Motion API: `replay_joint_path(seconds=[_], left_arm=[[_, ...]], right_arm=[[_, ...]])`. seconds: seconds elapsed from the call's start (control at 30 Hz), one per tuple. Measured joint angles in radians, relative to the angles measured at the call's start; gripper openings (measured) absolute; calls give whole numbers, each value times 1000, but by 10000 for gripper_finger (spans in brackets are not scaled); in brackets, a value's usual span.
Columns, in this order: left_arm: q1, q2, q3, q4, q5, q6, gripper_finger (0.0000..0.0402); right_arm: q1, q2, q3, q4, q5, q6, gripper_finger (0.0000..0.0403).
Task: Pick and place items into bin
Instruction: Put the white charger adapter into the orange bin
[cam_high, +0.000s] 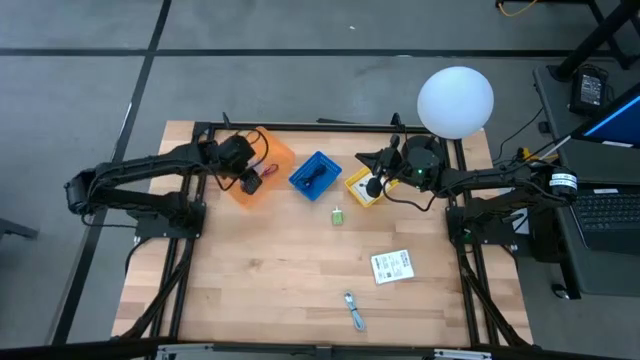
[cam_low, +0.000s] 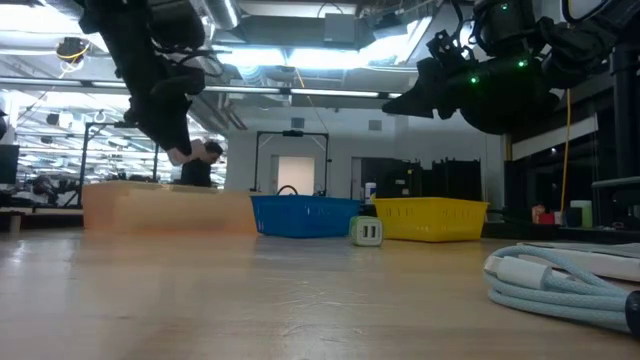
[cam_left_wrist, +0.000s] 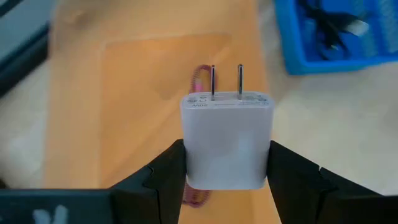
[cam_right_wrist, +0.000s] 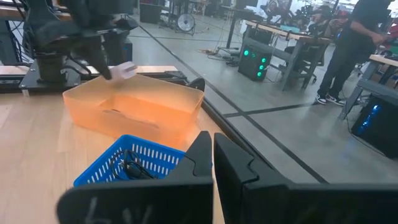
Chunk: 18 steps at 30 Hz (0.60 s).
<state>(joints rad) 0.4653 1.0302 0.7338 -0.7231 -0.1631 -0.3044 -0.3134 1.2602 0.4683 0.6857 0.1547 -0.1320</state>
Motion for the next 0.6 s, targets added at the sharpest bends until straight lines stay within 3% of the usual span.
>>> replay_joint_path(seconds=[0.23,0.6], left_arm=[[126,38,1,29,27,92,183],[234,353,132,35,50,208,183]], right_arm=[[0,0,0,16,0,0,0],[0,-1,0,73,0,-5,0]])
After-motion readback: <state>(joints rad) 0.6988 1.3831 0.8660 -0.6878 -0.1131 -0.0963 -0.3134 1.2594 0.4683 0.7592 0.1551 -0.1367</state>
